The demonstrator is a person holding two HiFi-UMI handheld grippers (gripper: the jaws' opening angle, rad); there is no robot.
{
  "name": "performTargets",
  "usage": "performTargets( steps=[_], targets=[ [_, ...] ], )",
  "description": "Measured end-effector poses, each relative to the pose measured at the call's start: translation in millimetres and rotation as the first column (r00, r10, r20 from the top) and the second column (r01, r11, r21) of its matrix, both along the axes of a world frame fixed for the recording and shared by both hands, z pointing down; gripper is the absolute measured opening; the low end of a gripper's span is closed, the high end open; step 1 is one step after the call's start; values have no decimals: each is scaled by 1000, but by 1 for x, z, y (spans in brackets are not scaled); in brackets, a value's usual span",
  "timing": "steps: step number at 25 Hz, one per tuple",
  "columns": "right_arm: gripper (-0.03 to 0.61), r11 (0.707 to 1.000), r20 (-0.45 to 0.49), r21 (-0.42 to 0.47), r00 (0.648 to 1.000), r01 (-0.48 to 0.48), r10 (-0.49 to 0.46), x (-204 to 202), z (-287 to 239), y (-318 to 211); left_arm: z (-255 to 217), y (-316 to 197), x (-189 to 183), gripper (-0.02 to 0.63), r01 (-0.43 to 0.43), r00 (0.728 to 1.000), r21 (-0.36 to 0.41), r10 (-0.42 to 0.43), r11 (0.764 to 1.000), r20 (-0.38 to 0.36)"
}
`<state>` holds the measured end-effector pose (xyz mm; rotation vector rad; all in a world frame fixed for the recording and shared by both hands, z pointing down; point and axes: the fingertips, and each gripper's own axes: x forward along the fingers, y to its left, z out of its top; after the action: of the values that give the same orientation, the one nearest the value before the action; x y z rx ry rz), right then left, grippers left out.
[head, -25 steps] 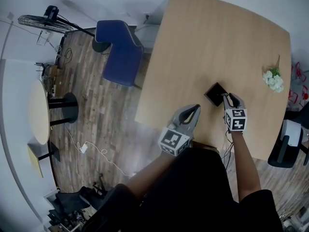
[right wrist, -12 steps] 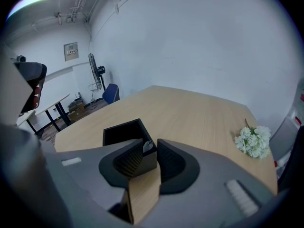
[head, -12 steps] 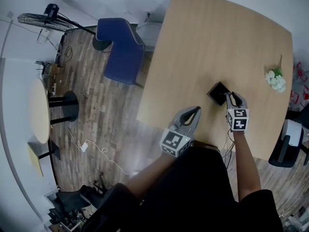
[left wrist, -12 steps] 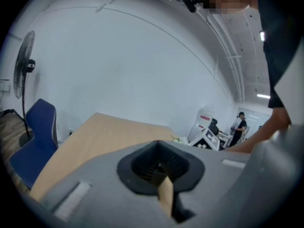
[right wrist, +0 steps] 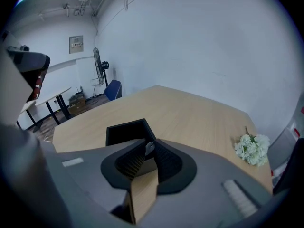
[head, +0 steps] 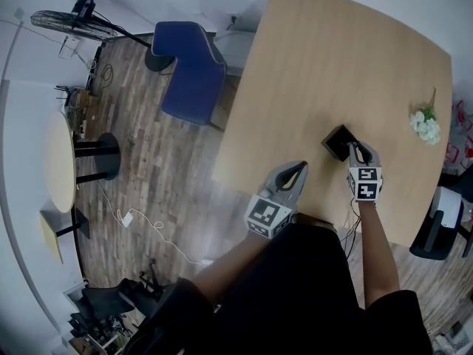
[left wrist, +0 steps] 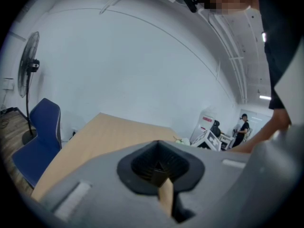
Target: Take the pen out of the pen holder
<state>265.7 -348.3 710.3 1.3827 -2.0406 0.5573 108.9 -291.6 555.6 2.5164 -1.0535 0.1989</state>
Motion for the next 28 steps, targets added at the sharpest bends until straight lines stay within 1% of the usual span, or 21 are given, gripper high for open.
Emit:
performTargets(
  steps=[2, 6, 11, 15, 17, 19, 24, 28],
  targets=[
    [57, 1000, 9, -7, 1000, 1, -1, -2, -2, 1, 0, 2, -2, 3, 3, 1000, -2, -3, 1000, 2],
    [52, 1000, 8, 15, 1000, 8, -8, -8, -12, 2, -3, 5, -5, 3, 10, 1000, 1, -10, 1000, 1],
    [52, 997, 72, 61, 997, -41, 37, -7, -41, 13, -12, 12, -14, 3, 23, 1000, 20, -23, 1000, 0],
    [52, 990, 103, 117, 992, -78, 66, -4, -75, 25, -22, 8, -38, 3, 97, 995, 27, -96, 995, -31],
    [52, 984, 115, 149, 990, -94, 77, -1, -94, 33, -27, 6, -48, 3, 118, 993, 39, -117, 992, -30],
    [52, 978, 133, 178, 987, -111, 88, 1, -114, 43, -34, 8, -51, 3, 114, 993, 56, -113, 992, -21],
    [52, 957, 179, 245, 978, -154, 111, 1, -164, 68, -57, 16, -44, 3, 88, 996, 100, -86, 991, -25],
    [52, 932, 210, 302, 967, -203, 143, 3, -205, 82, -74, 18, -33, 3, 53, 998, 129, -49, 990, -34]
  ],
)
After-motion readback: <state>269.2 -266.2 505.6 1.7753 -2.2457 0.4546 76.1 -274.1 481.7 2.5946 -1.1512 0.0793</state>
